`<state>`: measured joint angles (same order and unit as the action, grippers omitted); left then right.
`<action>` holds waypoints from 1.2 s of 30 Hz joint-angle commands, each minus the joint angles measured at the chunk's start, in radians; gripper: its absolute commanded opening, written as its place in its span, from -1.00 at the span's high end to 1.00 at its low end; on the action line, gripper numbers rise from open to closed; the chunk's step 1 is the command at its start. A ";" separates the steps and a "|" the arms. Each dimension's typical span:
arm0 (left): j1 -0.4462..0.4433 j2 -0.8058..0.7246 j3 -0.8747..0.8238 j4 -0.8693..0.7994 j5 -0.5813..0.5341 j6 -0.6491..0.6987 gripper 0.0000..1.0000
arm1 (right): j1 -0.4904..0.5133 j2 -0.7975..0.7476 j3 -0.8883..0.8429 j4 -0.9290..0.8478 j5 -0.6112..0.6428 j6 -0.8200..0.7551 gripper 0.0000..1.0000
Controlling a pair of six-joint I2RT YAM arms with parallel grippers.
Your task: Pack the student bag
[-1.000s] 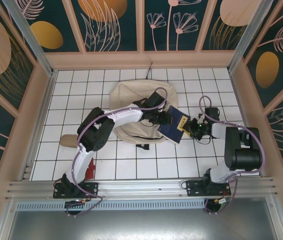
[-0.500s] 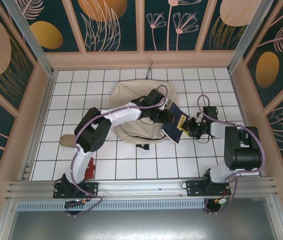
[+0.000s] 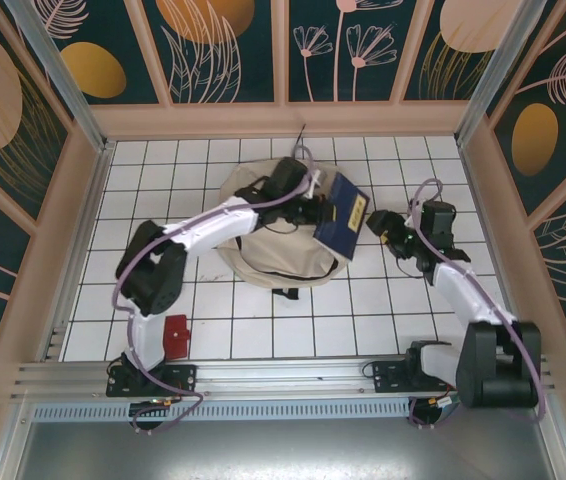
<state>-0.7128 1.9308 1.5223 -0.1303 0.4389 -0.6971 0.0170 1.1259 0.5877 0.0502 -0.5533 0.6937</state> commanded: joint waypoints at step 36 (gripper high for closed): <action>0.127 -0.210 -0.457 1.065 -0.144 -0.848 1.00 | 0.420 0.281 0.111 0.947 0.372 0.789 -0.22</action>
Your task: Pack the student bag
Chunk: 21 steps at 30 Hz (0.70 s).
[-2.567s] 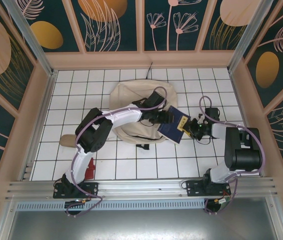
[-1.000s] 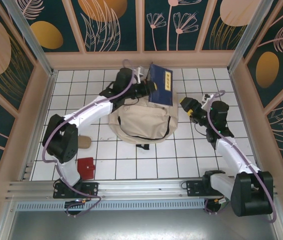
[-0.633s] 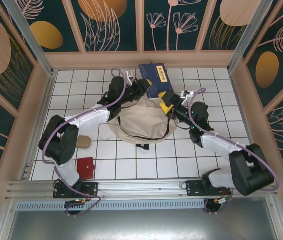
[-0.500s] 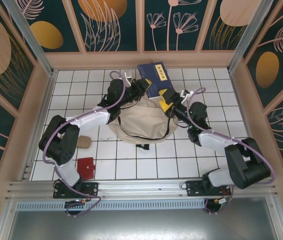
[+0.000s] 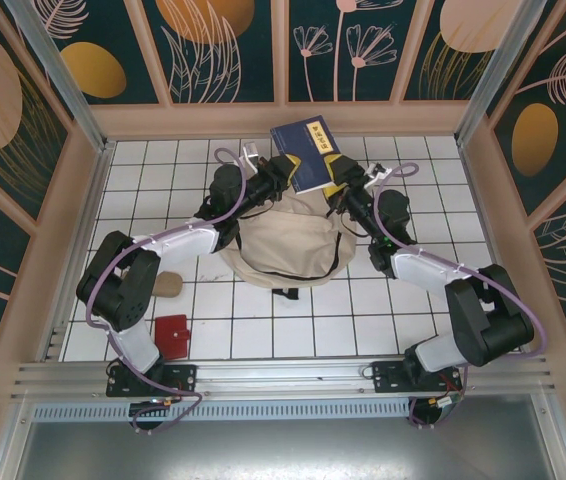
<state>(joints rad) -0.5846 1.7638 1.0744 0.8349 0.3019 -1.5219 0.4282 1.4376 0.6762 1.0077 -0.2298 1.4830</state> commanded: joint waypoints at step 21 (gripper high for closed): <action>-0.001 -0.093 0.147 -0.663 -0.067 0.570 -0.45 | 0.005 -0.268 0.030 -0.632 0.212 -0.363 1.00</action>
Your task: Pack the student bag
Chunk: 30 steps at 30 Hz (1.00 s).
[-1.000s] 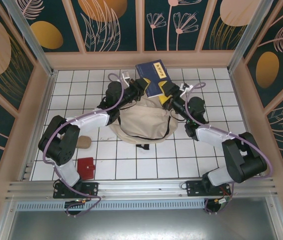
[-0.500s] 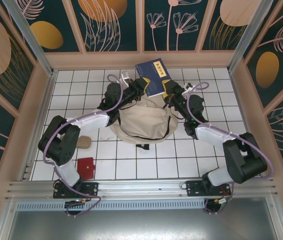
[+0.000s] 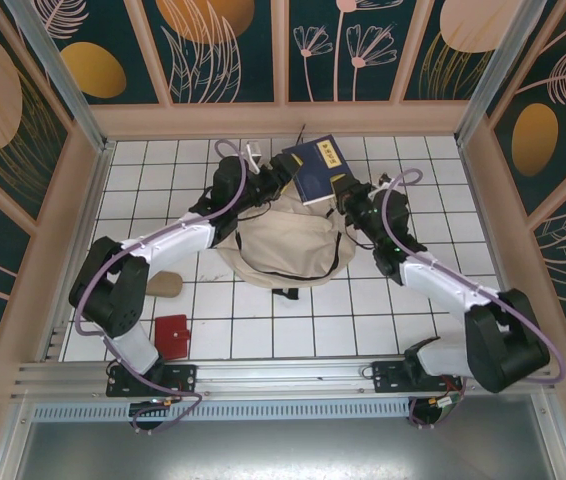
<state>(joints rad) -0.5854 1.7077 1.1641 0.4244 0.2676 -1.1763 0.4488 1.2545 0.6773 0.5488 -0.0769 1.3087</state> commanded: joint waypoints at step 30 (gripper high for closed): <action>-0.393 0.344 0.511 -1.120 -0.435 0.609 -0.35 | -0.265 -0.595 -0.091 -0.762 0.118 -0.561 1.00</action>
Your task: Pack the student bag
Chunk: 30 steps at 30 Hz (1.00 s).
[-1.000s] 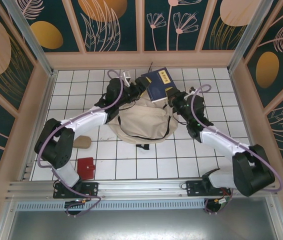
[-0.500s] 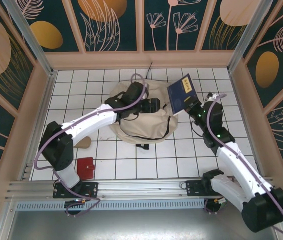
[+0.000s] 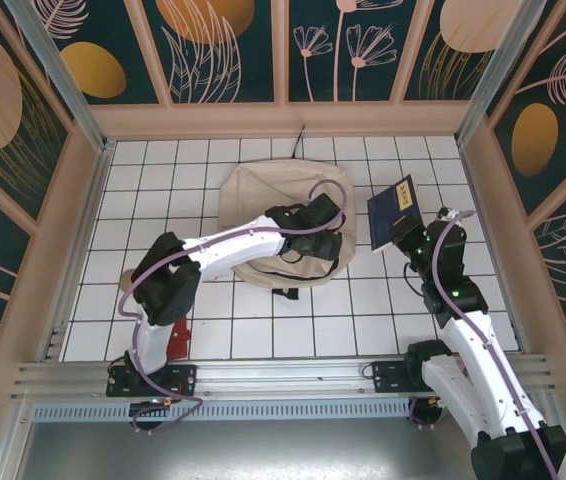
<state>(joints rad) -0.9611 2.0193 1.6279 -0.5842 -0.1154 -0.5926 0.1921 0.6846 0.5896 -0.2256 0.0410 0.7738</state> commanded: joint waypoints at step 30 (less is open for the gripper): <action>-0.025 0.051 0.178 -0.126 -0.210 0.090 1.00 | -0.037 -0.051 -0.047 0.004 -0.078 0.006 1.00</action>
<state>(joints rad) -0.9890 2.1551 1.7615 -0.7513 -0.2375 -0.5011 0.1635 0.6643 0.5446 -0.2417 -0.0208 0.7902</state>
